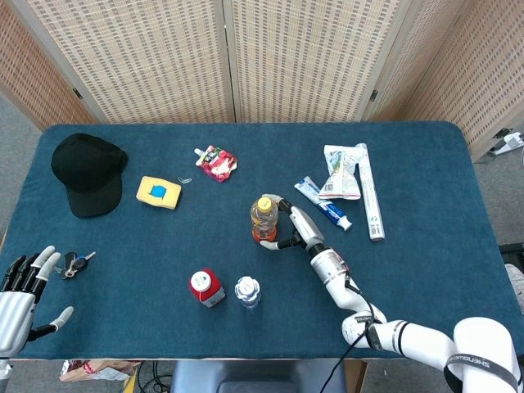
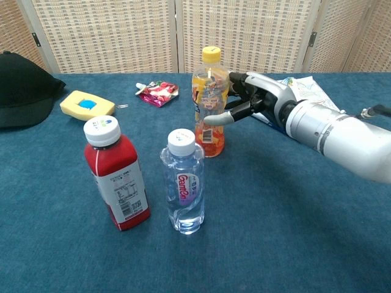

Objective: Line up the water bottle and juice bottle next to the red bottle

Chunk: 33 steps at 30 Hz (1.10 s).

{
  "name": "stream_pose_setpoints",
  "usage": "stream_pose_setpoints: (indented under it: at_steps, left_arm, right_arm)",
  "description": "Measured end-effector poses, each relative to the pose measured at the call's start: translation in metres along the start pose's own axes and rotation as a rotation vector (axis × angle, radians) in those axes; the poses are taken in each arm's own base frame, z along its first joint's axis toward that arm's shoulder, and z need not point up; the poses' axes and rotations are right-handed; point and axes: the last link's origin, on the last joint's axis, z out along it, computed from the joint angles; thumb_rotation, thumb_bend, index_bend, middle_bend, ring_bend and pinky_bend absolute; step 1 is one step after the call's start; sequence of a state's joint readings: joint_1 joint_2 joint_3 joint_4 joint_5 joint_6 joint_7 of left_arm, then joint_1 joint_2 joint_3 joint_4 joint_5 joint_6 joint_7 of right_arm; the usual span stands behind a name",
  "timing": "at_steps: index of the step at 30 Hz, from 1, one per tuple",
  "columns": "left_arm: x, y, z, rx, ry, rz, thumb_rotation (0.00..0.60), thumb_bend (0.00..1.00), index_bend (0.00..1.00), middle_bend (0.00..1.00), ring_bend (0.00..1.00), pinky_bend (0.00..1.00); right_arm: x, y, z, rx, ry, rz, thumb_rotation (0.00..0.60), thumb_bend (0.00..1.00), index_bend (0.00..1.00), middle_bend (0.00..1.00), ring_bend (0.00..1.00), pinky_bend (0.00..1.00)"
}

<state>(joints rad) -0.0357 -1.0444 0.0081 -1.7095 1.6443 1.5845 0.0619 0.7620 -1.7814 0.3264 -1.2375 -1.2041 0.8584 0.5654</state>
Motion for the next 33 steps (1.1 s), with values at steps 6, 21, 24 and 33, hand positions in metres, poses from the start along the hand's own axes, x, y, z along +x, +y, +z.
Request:
stream_pose_setpoints:
  at_steps: [6,21,24,33]
  left_arm:
    - [0.001,-0.001,-0.001,0.004,0.002,0.002,0.600,0.19,0.05,0.04,0.02,0.01]
    - [0.002,-0.004,-0.003,0.016,0.004,0.005,0.600,0.19,0.05,0.04,0.02,0.01]
    - [0.002,-0.003,-0.002,0.012,0.006,0.004,0.600,0.19,0.05,0.04,0.02,0.01]
    - [0.001,0.000,0.002,-0.005,0.006,0.007,0.600,0.19,0.05,0.04,0.02,0.01]
  right_arm:
    - [-0.004,-0.003,0.012,-0.010,0.019,0.020,0.600,0.17,0.27,0.25,0.13,0.17]
    - [-0.006,-0.007,0.018,0.010,0.060,0.022,0.600,0.42,0.49,0.43,0.32,0.41]
    - [0.000,-0.009,0.013,0.022,0.054,0.033,0.600,0.42,0.49,0.43,0.33,0.41]
    - [0.031,-0.017,-0.028,0.061,-0.016,-0.025,0.600,0.42,0.49,0.43,0.33,0.41]
